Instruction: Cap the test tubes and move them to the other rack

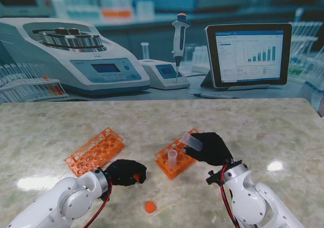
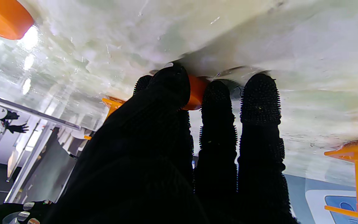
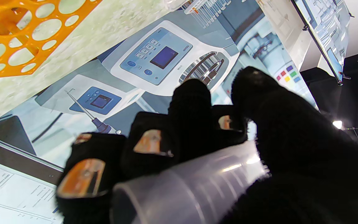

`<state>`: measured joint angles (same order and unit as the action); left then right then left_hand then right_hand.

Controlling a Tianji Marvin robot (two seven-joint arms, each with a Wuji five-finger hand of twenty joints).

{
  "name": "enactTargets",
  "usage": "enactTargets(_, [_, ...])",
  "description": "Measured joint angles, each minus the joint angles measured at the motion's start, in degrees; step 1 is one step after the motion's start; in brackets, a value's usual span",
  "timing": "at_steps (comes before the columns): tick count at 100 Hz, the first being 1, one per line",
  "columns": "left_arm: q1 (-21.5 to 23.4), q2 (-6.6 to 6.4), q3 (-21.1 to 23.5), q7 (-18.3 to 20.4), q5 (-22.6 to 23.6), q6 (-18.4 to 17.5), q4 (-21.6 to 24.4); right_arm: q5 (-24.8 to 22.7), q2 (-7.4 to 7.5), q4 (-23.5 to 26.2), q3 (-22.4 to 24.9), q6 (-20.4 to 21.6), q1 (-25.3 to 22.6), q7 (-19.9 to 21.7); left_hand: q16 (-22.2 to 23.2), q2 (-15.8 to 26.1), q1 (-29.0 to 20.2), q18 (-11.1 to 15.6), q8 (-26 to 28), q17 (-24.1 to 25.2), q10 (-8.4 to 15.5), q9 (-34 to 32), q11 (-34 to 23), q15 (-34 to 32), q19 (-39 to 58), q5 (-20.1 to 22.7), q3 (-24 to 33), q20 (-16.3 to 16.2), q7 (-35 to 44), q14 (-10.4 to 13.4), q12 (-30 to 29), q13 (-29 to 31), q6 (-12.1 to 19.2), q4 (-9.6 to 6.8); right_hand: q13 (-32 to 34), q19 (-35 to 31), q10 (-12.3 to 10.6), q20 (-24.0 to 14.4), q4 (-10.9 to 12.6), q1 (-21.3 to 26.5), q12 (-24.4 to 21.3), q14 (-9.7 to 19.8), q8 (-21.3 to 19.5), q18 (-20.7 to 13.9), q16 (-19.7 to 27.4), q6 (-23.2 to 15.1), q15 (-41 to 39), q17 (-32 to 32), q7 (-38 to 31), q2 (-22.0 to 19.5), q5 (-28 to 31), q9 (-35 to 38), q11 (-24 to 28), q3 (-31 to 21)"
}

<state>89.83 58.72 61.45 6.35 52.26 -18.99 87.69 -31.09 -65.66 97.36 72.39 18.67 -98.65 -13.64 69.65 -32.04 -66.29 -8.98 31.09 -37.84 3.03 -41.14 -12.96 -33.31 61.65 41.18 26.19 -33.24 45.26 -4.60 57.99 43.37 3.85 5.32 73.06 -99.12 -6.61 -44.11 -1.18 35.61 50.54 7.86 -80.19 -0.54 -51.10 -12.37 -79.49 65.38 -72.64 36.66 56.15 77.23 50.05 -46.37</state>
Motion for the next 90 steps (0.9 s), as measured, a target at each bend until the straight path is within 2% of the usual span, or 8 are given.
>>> enactTargets(46, [-0.03, 0.01, -0.01, -0.35, 0.05, -0.24, -0.11, 0.32, 0.0, 0.01, -0.09, 0.0, 0.03, 0.03, 0.2, -0.32, -0.63, 0.0, -0.08, -0.13, -0.37, -0.19, -0.2, 0.47, -0.26, 1.12, 0.01, 0.0, -0.03, -0.69, -0.85, 0.0, -0.59, 0.0, 0.0, 0.0, 0.0, 0.01, 0.0, 0.01, 0.0, 0.0, -0.01, 0.0, 0.0, -0.03, 0.0, 0.0, 0.01, -0.01, 0.0, 0.0, -0.01, 0.05])
enactTargets(90, [-0.07, 0.2, 0.48, -1.44, 0.4, -0.89, -0.58, 0.47, 0.0, 0.0, -0.21, 0.0, 0.14, 0.08, 0.43, -0.48, -0.84, 0.0, -0.98, -0.2, -2.75, -0.32, -0.35, 0.98, -2.43, 2.29, 0.02, 0.09, -0.03, -1.81, -1.44, 0.09, -1.7, 0.0, 0.0, 0.0, 0.0, 0.01, 0.0, 0.01, -0.01, 0.0, -0.01, 0.01, 0.0, -0.04, 0.0, 0.0, 0.02, -0.01, 0.0, 0.0, -0.01, 0.06])
